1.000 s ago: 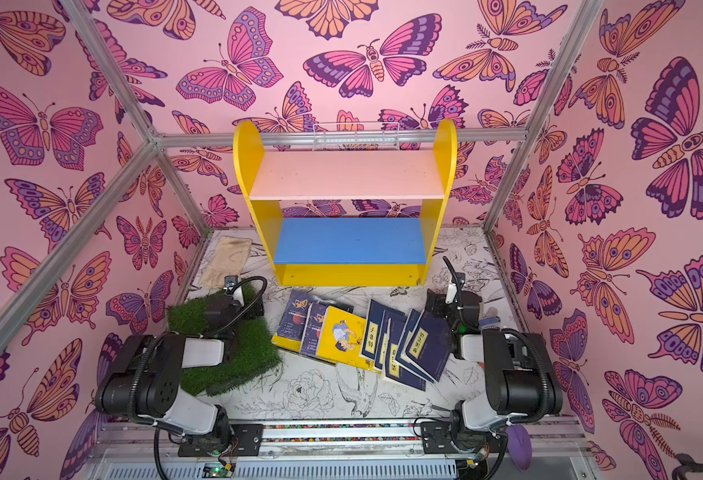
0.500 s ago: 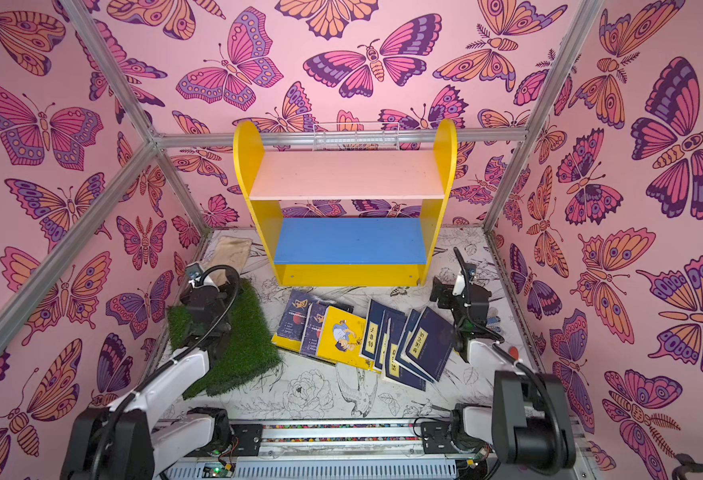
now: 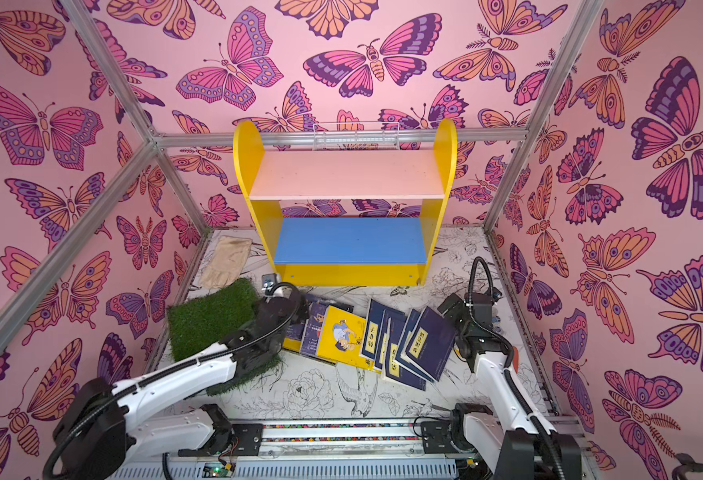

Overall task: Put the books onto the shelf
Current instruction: 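Reach both grippers toward the pile of dark blue books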

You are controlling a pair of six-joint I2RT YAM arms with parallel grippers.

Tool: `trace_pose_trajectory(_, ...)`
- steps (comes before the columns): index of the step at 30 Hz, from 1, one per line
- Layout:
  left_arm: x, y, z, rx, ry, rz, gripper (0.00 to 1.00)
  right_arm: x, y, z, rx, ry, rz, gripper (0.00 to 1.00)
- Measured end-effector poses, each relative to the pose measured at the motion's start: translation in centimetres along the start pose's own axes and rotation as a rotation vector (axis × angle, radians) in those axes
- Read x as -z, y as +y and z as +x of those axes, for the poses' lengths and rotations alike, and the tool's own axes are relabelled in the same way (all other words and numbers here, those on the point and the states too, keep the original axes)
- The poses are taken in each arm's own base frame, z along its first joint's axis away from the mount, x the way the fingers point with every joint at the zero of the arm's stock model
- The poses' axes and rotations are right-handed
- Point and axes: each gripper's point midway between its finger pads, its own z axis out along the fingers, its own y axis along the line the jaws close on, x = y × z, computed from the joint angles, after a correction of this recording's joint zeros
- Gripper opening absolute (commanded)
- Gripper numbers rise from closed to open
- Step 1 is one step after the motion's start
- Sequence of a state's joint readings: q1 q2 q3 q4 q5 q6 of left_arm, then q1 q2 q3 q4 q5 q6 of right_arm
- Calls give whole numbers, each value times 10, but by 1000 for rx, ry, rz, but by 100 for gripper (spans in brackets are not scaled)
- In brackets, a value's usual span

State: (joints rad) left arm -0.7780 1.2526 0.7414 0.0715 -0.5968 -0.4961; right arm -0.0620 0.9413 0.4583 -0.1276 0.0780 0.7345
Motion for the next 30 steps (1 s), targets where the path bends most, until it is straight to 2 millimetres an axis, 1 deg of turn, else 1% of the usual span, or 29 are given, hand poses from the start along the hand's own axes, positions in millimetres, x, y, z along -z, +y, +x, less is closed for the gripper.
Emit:
trace_pose_trajectory(2,-12,-53,-4,-25,56,141,99,8,-10,22,-37,67,-2,93)
trace_pose_trajectory(3,-16,-79,-2,-44,87,210,99,12,-14,33,-52,103,-4,93)
trace_pose_trajectory(4,-20,-110,0,-75,117,289,99,15,-19,46,-64,144,-3,92)
trace_pose_trajectory(6,-20,-157,15,-143,170,418,99,18,-29,71,-80,231,8,91)
trace_pose_trajectory(7,-18,-184,27,-191,202,494,99,19,-37,84,-90,277,30,91)
trace_pose_trajectory(8,-13,-206,41,-239,237,562,99,21,-45,95,-99,319,59,90)
trace_pose_trajectory(9,-10,-220,52,-274,260,608,99,23,-50,102,-103,346,78,90)
trace_pose_trajectory(10,-5,-236,69,-319,297,661,99,24,-53,107,-105,369,89,90)
trace_pose_trajectory(12,3,-255,97,-390,360,738,99,24,-52,111,-103,398,96,90)
trace_pose_trajectory(14,7,-262,120,-438,419,785,99,22,-51,112,-100,432,121,91)
trace_pose_trajectory(15,7,-262,130,-457,447,797,99,20,-51,112,-99,451,136,91)
trace_pose_trajectory(17,6,-260,142,-480,487,813,99,16,-48,112,-92,489,154,91)
trace_pose_trajectory(20,6,-256,153,-496,532,834,99,10,-42,112,-88,533,154,89)
trace_pose_trajectory(22,7,-256,156,-499,546,846,99,5,-35,112,-81,549,125,87)
trace_pose_trajectory(26,4,-254,156,-468,568,850,99,-3,-13,114,-69,571,7,85)
trace_pose_trajectory(28,-5,-248,153,-421,585,840,99,-6,-3,116,-57,583,-44,85)
trace_pose_trajectory(30,-19,-237,147,-355,593,817,99,-6,8,121,-26,602,-91,84)
